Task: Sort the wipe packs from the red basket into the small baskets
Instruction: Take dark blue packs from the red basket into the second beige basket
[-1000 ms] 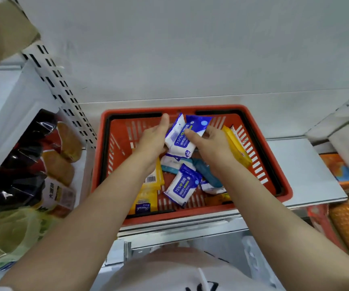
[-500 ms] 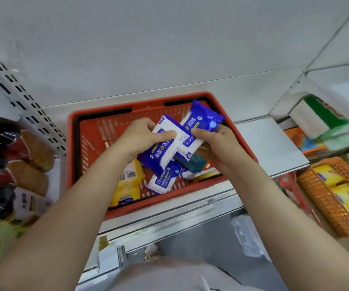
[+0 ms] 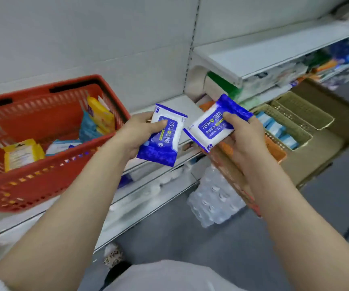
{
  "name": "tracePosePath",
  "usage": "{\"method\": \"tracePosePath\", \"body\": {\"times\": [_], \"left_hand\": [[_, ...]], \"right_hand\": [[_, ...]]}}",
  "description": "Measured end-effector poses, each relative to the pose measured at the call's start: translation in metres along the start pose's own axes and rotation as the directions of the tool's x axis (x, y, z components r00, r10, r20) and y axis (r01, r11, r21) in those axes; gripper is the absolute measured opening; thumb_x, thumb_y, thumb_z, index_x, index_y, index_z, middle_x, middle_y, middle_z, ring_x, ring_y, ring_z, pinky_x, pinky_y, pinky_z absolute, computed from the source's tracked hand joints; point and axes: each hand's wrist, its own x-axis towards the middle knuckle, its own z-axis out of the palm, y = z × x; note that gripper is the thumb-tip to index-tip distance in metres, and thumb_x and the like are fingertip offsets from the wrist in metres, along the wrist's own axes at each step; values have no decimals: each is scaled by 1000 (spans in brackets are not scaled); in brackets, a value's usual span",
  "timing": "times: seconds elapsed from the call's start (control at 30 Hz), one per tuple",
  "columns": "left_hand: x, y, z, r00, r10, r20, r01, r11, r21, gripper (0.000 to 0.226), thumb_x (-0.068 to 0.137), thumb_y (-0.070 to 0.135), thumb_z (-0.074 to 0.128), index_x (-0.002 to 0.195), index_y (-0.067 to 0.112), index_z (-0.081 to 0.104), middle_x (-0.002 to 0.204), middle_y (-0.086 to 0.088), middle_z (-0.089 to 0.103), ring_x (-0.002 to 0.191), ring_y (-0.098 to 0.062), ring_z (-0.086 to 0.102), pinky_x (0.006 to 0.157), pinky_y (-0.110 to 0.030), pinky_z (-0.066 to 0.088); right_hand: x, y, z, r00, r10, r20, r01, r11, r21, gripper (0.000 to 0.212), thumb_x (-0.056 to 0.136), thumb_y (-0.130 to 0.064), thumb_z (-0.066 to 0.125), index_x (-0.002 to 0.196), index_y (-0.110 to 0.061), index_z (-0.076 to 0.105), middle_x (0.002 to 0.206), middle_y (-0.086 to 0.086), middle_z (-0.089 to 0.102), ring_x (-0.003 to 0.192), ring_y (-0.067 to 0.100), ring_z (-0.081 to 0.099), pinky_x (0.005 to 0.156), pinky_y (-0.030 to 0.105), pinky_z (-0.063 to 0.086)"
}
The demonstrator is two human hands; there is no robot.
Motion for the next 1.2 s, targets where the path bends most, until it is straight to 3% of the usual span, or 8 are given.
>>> {"method": "tracePosePath", "body": {"times": [0.13,0.27,0.4,0.53,0.77,0.87,1.0,1.2], "left_hand": [[1,-25,107,998,16,59,-20,998,62,13,90,14,69,103,13,69,80,-2,76,64,-14,71,56,-27,57],[8,-44,192,995,-15,94,7,996,90,20,85,19,76,102,12,67,87,-6,77,71,-19,73,67,-33,60],[25,-53,250,986,-57,154,39,992,122,22,81,21,79,97,12,66,85,-5,77,68,-16,73,57,-27,57],[61,-57,300,974,-78,214,49,989,138,30,79,24,80,104,11,69,89,-7,77,74,-21,75,59,-29,58],[147,-61,411,976,-120,184,105,991,86,26,80,22,79,104,15,71,77,-2,76,59,-12,71,48,-21,51],[174,-53,457,971,-166,172,156,985,73,25,79,23,80,102,18,71,78,-1,77,62,-12,72,51,-22,53],[215,-41,494,963,-214,165,203,976,79,21,81,15,78,99,19,68,79,1,77,65,-12,73,53,-22,55],[269,-33,533,948,-281,151,282,959,18,23,86,-1,67,104,14,65,88,-4,77,70,-14,73,57,-25,58]], "right_hand": [[4,-18,-110,981,-120,-155,105,989,-105,14,85,-1,69,91,-11,64,80,4,72,70,17,67,65,27,52],[12,-26,-202,969,-88,-232,55,988,-146,40,83,0,72,114,-16,53,105,9,67,82,24,67,65,32,59],[31,-34,-265,984,-51,-169,29,991,-132,77,81,10,70,140,-34,45,113,2,68,84,22,73,59,35,61],[68,-41,-310,984,11,-177,-50,975,-215,50,79,8,71,115,-25,59,110,7,68,77,19,74,59,35,61],[172,-68,-385,973,61,-224,-135,934,-331,27,80,-11,79,90,-19,55,104,14,69,77,22,74,49,28,52],[217,-87,-415,971,103,-215,-178,913,-367,27,82,-13,79,92,-17,55,103,12,68,81,21,74,62,34,57],[279,-108,-444,972,164,-169,-219,892,-395,38,85,-6,74,118,-12,56,104,8,68,78,17,73,55,26,55],[381,-116,-463,976,212,-57,-211,837,-504,21,85,0,71,104,-8,69,86,4,72,59,7,70,50,18,51]]}}
